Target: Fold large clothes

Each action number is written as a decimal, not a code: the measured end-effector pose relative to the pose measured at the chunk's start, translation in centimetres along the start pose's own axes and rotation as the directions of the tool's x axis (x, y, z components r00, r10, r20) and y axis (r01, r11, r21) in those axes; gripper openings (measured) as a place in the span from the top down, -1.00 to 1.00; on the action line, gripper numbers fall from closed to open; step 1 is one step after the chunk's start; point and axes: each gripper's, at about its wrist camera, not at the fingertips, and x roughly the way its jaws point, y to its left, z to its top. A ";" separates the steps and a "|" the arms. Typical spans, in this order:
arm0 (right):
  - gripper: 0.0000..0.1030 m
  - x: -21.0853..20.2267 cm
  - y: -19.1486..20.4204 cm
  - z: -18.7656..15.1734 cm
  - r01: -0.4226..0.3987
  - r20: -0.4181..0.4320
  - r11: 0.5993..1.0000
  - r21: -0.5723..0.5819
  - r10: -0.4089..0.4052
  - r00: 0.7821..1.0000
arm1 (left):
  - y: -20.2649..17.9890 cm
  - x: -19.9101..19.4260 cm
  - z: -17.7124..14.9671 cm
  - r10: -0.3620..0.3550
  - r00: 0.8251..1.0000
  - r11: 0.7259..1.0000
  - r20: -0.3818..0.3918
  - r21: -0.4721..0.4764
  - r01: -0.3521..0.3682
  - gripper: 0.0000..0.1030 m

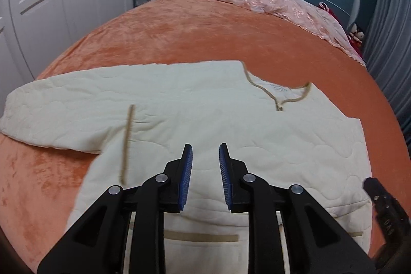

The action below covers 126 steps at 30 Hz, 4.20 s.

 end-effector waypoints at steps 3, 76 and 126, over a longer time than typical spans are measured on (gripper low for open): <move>0.59 2.5 1.8 -0.8 -0.031 -0.057 0.999 -0.027 0.029 0.998 | -2.6 2.9 -0.9 -0.013 0.998 0.999 -0.059 0.040 0.016 0.60; 0.40 2.7 6.9 -6.5 -0.021 -0.077 0.999 -0.038 0.018 0.997 | 3.2 -10.8 12.5 -0.254 0.948 0.965 0.192 -0.014 0.261 0.87; 0.81 3.0 -5.1 -4.0 0.111 -0.089 0.990 0.092 -0.103 0.991 | 16.1 3.6 -1.8 -0.037 0.994 0.892 -0.107 -0.451 -0.015 0.89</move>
